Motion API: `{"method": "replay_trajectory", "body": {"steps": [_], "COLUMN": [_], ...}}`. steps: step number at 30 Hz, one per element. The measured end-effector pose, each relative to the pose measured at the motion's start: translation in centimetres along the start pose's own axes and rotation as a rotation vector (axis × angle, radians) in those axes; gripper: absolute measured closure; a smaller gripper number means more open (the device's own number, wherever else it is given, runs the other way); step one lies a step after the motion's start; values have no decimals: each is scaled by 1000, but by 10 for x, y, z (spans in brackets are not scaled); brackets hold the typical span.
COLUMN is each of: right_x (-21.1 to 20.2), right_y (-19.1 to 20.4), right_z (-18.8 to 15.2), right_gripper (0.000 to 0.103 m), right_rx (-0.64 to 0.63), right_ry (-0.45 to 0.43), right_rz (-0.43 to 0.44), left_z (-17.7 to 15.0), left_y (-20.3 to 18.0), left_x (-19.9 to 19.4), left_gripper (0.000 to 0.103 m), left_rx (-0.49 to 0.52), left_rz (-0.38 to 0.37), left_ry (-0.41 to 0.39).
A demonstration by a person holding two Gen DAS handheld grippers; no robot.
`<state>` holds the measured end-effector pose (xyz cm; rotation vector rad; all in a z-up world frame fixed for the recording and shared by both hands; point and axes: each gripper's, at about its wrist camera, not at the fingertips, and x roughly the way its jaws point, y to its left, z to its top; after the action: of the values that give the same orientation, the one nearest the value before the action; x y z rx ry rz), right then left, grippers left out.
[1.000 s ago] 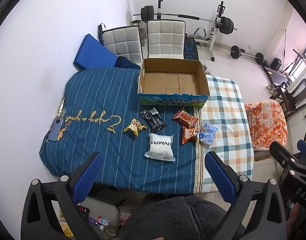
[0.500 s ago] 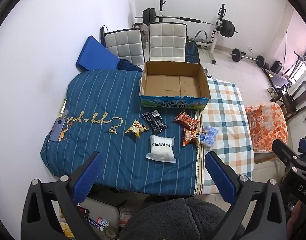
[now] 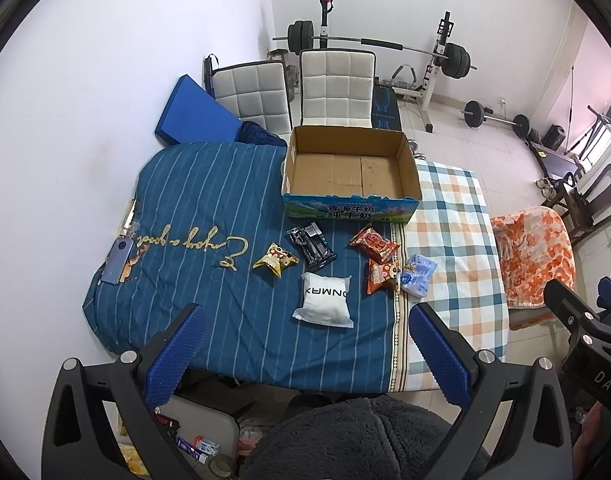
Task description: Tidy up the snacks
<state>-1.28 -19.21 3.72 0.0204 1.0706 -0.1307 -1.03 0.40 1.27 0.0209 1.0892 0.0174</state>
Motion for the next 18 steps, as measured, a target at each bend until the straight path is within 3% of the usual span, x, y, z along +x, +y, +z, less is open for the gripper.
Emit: {"method": "replay_trajectory", "body": {"steps": [18], "right_x": [-8], "right_y": [1], "right_z": [-6], "right_gripper": [0], "right_rx": [-5], "right_ry": [-29], "right_rz": [5], "left_z": [0], "left_y": [5], "left_x": [-4], "left_gripper": [0], "left_rx": [-6], "left_rz": [-3], "left_ry": [-23]}}
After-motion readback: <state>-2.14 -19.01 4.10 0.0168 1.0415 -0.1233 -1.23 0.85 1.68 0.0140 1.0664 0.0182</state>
